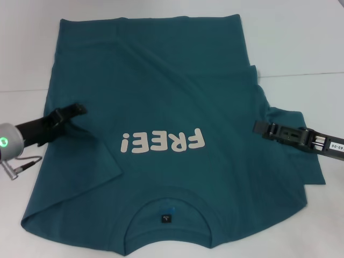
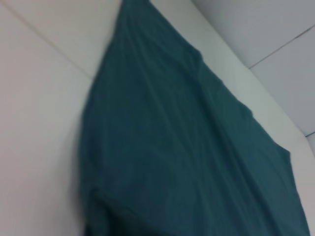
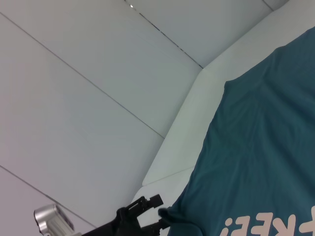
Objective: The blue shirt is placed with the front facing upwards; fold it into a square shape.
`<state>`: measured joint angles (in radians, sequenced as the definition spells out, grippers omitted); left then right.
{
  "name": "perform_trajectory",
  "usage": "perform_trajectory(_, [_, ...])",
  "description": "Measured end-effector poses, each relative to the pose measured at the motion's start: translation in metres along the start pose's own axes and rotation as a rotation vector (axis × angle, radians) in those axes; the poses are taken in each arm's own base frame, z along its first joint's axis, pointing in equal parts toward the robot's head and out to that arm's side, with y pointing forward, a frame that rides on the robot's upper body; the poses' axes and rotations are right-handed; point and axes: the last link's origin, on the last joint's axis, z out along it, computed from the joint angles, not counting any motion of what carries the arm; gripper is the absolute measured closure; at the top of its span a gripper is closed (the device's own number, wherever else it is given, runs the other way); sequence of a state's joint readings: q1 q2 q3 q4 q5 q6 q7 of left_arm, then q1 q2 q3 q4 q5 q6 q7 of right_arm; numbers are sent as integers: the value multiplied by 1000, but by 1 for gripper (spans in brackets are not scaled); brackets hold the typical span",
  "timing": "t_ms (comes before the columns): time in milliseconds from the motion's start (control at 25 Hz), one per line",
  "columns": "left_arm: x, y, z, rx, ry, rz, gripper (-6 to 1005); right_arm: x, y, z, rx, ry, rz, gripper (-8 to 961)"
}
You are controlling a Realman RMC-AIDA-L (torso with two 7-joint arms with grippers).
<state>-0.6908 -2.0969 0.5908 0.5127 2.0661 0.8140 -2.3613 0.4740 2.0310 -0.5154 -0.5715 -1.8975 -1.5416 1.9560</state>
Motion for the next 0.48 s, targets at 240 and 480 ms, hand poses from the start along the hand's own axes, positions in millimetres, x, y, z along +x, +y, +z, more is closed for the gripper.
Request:
perform_trajectory(240, [6, 13, 5, -20, 6, 23, 65, -1, 0, 1, -2, 1, -1, 37])
perform_trajectory(480, [9, 10, 3, -16, 14, 20, 65, -1, 1, 2, -2, 1, -3, 38])
